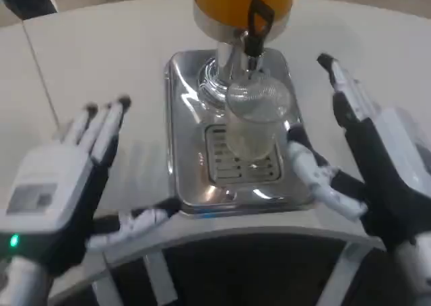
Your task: Grasp the cup under the faucet to collect the drink, then remove the cup.
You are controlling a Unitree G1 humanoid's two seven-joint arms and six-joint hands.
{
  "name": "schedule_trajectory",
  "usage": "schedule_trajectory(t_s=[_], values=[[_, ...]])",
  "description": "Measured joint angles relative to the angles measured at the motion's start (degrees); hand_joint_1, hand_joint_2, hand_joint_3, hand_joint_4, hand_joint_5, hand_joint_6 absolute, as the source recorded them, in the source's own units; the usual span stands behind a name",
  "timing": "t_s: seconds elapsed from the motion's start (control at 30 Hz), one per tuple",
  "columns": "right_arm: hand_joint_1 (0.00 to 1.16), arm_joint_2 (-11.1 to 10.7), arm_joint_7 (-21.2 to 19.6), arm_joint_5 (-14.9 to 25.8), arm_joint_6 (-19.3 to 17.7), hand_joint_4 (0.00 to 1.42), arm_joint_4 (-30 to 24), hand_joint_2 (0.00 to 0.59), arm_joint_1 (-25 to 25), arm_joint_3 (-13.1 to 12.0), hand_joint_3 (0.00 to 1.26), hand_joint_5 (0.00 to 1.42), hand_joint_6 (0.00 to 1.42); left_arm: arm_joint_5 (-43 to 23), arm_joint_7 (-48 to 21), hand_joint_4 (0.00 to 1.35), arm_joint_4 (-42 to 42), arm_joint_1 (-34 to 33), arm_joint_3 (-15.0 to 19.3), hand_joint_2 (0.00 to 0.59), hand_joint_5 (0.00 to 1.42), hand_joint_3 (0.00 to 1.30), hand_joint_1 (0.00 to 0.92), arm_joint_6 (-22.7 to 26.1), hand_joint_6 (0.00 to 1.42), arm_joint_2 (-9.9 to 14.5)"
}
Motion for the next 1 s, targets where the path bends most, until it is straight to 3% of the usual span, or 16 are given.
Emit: schedule_trajectory(t_s=[0.17,0.4,0.6,0.8,1.0], values=[[0.39,1.22,-1.27,3.51,2.97,0.00,2.72,0.535,-7.71,0.82,0.00,0.00,0.04,1.55,-2.00,0.00,-4.64,6.07,-0.18,0.128,0.00,0.00,0.018,1.17,0.02,-0.93],[0.40,1.70,-4.83,11.99,5.88,0.00,10.82,0.533,-17.12,-1.22,0.00,0.00,0.04,2.69,-2.00,0.00,-9.35,11.41,-0.34,0.132,0.00,0.00,0.000,0.71,0.00,-3.08],[0.41,1.15,-5.72,18.09,7.43,0.00,13.49,0.528,-20.19,-2.30,0.00,0.00,0.03,3.61,-2.00,0.00,-9.79,11.60,-0.14,0.140,0.00,0.00,0.012,0.59,0.00,-4.00],[0.41,-0.40,-6.30,23.19,7.29,0.00,15.14,0.527,-20.61,-0.78,0.00,0.00,0.03,4.62,-1.41,0.00,-9.65,11.59,0.14,0.152,0.00,0.00,0.050,0.57,0.00,-5.36],[0.42,-2.22,-6.24,25.35,7.03,0.00,14.99,0.526,-20.61,0.86,0.00,0.00,0.03,4.89,-0.34,0.00,-9.51,11.82,0.25,0.151,0.00,0.00,0.058,0.57,0.00,-6.43]])
